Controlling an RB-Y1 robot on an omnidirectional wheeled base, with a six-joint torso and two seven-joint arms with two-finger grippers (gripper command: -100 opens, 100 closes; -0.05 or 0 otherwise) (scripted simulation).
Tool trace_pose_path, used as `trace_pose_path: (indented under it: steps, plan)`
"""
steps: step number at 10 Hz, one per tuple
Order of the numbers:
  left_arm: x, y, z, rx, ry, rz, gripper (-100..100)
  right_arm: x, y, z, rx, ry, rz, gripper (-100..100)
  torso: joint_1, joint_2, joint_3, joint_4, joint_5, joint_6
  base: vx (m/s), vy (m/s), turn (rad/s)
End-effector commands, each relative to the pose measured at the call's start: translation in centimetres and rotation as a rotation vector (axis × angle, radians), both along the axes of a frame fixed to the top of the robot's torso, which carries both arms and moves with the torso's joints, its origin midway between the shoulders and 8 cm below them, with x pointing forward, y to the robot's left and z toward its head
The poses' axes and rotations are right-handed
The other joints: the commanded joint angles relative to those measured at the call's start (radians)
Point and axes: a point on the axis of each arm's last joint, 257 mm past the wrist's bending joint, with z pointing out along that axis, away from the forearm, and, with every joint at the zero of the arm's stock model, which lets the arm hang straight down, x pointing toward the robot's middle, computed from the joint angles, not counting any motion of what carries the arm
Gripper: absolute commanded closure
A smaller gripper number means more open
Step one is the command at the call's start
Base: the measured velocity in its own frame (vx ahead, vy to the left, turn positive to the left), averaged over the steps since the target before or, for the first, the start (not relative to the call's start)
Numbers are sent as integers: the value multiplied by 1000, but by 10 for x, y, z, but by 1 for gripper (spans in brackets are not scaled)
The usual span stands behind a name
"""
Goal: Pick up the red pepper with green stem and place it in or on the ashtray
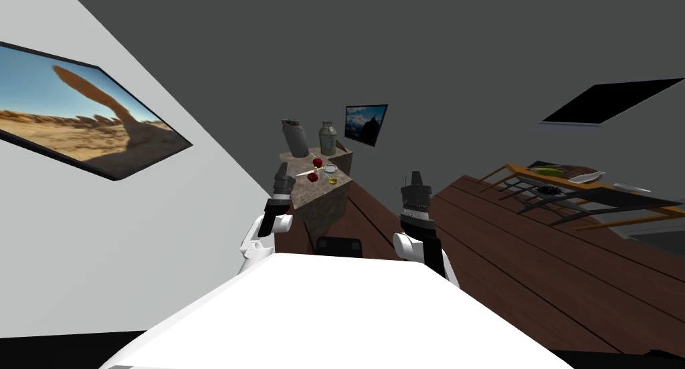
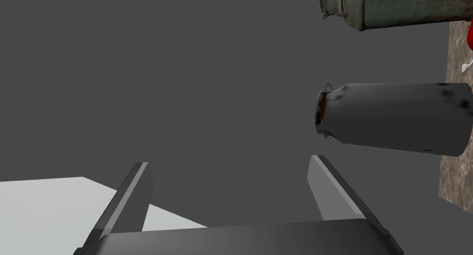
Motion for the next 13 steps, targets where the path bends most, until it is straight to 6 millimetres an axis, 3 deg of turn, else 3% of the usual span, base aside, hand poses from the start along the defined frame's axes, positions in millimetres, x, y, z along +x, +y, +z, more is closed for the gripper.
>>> trace_pose_path:
  steps: [1,6,13]
  plan:
    - [12,4,-14,-14,39,5,-100,0,0,0,0,0,0,0,0,0,0,0,0,0,-16,-99,-123]
    - [42,13,-45,-62,134,19,-100,0,0,0,0,0,0,0,4,-1,-1,0,1,-1,-2,-81,-77]
    - [72,21,-118,-144,321,42,-100,0,0,0,0,0,0,0,9,-4,-2,-1,2,-1,34,-24,3]
